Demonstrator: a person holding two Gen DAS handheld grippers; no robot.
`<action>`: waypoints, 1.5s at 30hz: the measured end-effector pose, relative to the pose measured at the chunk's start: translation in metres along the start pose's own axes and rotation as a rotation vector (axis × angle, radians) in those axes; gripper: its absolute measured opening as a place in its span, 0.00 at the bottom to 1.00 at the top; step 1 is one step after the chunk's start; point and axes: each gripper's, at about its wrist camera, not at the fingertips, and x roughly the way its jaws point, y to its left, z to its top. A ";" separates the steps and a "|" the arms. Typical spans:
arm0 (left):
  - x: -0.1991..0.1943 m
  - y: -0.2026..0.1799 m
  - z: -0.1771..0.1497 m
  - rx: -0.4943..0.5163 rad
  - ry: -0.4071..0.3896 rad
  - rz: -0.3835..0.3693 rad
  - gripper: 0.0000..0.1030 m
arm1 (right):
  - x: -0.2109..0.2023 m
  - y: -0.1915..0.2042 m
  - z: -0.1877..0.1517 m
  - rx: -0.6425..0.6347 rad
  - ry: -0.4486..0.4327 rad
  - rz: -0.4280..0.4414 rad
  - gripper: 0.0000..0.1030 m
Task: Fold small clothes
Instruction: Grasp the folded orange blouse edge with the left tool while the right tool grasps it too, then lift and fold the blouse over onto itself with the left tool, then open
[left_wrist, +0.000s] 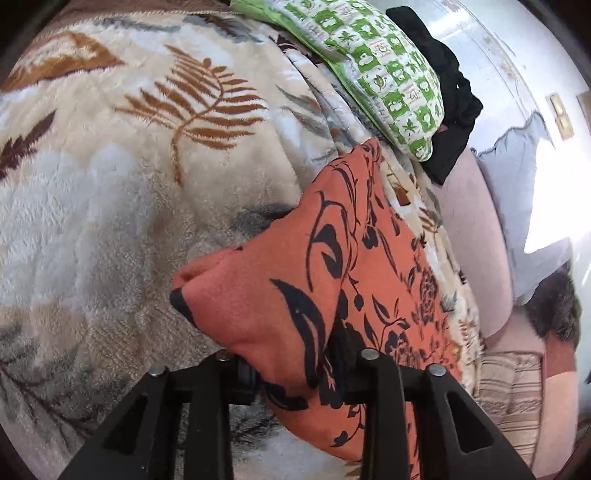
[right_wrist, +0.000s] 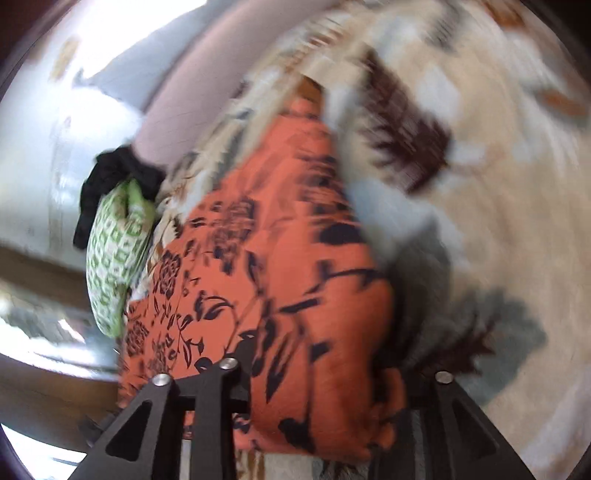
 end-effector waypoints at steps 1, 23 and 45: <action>0.001 0.002 0.001 -0.009 0.006 -0.017 0.38 | -0.009 -0.011 0.007 0.077 -0.021 0.026 0.48; 0.011 -0.024 -0.009 0.205 -0.117 0.068 0.21 | 0.104 0.104 -0.076 -0.448 0.138 0.077 0.23; -0.026 -0.184 -0.107 0.831 -0.276 -0.071 0.16 | -0.019 0.078 0.002 -0.393 -0.120 0.065 0.25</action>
